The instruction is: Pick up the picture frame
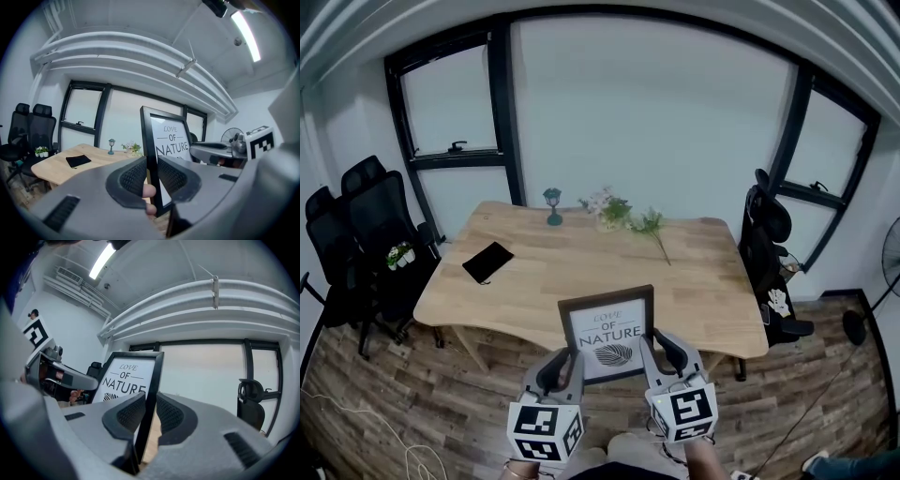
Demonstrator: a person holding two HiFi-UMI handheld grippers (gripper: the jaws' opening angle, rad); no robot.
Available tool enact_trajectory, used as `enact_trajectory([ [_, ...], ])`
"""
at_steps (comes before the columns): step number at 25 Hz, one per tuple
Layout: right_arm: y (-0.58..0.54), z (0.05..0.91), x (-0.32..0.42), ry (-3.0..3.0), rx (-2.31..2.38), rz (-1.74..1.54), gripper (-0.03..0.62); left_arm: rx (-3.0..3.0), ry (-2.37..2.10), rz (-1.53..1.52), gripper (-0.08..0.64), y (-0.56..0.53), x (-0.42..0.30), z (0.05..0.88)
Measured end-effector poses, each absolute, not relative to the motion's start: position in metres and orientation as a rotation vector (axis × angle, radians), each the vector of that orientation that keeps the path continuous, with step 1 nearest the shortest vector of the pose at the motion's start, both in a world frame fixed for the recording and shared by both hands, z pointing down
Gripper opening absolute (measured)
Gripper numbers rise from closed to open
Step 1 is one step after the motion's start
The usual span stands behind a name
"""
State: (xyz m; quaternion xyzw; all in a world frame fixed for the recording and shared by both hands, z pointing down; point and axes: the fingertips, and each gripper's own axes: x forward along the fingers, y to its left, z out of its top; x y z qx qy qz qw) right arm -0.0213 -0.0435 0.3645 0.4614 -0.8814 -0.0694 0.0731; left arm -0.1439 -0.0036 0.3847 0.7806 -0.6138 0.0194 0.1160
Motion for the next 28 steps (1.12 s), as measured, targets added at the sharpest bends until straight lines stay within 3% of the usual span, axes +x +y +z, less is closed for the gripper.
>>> enact_trajectory([
  [28,-0.046,0.366,0.042,-2.703,1.270,-0.180,0.074,2.199,-1.857,0.102,0.067,0.005,-0.078,0.382],
])
